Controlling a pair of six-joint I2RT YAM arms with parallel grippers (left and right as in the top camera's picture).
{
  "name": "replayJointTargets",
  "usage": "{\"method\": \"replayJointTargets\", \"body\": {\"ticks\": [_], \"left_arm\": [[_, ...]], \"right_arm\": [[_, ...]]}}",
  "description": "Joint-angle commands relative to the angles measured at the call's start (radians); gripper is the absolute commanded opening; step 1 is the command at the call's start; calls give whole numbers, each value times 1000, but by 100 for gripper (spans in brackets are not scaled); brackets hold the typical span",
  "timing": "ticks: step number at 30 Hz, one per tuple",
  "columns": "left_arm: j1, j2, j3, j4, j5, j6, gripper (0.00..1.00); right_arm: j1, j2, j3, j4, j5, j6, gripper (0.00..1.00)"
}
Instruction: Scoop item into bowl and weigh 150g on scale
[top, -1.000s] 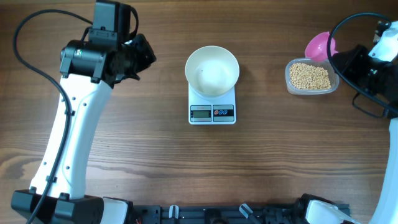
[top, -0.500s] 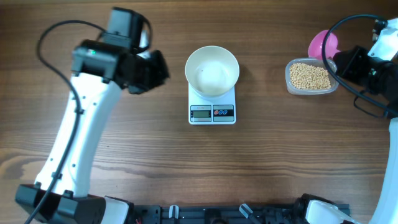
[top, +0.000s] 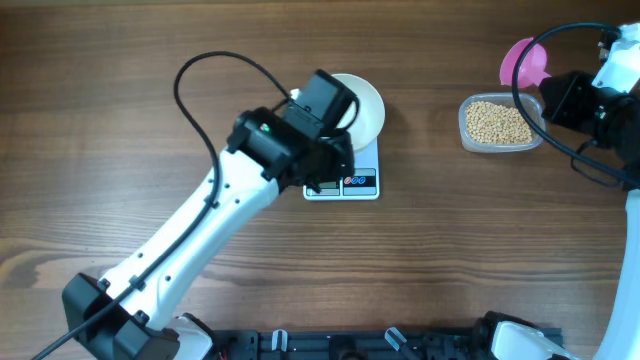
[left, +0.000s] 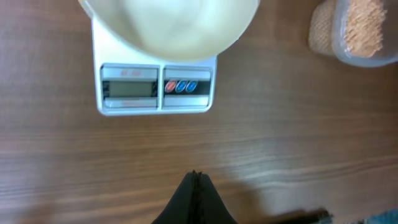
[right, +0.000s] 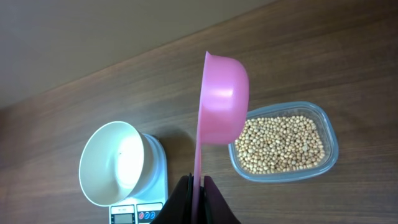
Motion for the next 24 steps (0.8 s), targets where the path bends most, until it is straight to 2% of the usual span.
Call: {"method": "replayJointTargets", "body": {"ticks": [1,5,10,15,18,24], "left_arm": [[-13,34,-51,61,-110,-28,4],[-13,79,-121,161,-109,-28,4],[-22,99,-156,189,-88,-26,4],[-27,100,-216,315,-96,56,4],[-27,100,-274,389,-95,55,4],[-9,66,-292,232,-153,56,4]], "right_arm": [[-2,-1,19,-2,-25,43,4],[-2,-1,19,-3,-24,52,4],[-2,-1,18,-26,-24,53,4],[-2,-1,18,-7,21,52,4],[-2,-1,18,-1,37,53,4],[-2,-1,18,-35,38,-13,4]]}}
